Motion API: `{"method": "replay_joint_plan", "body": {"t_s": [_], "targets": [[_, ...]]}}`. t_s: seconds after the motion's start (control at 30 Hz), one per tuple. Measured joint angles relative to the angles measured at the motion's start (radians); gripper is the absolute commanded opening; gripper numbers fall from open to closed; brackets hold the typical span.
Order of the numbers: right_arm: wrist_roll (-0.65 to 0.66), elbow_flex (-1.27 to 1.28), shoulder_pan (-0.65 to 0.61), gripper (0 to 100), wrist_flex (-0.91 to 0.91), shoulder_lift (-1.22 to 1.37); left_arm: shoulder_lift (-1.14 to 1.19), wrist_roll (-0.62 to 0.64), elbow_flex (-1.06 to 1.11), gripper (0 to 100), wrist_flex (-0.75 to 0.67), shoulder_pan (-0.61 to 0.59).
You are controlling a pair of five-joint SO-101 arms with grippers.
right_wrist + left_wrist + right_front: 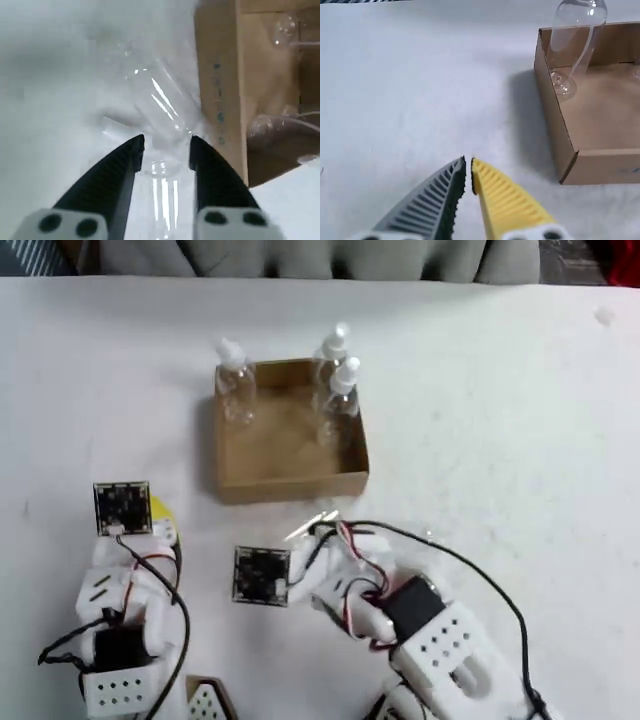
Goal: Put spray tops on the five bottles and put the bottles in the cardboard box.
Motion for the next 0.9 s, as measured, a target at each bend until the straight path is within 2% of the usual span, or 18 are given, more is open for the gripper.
{"method": "replay_joint_plan", "body": {"t_s": [0.13,0.37,0.47,0.67,0.9], "targets": [[-0.031,-0.011,0.049,1.6,-0.091,0.137,0.0,0.0,0.0,3,0.0,0.0],[-0.318,-0.222,0.239,1.6,-0.092,0.45,0.0,0.0,0.0,3,0.0,0.0],[-0.404,-0.29,0.282,1.6,-0.092,0.549,0.0,0.0,0.0,3,0.0,0.0],[-0.45,-0.339,0.299,1.6,-0.092,0.669,0.0,0.0,0.0,3,0.0,0.0],[-0.459,-0.342,0.358,1.5,-0.092,0.689,0.0,0.0,0.0,3,0.0,0.0]]}}
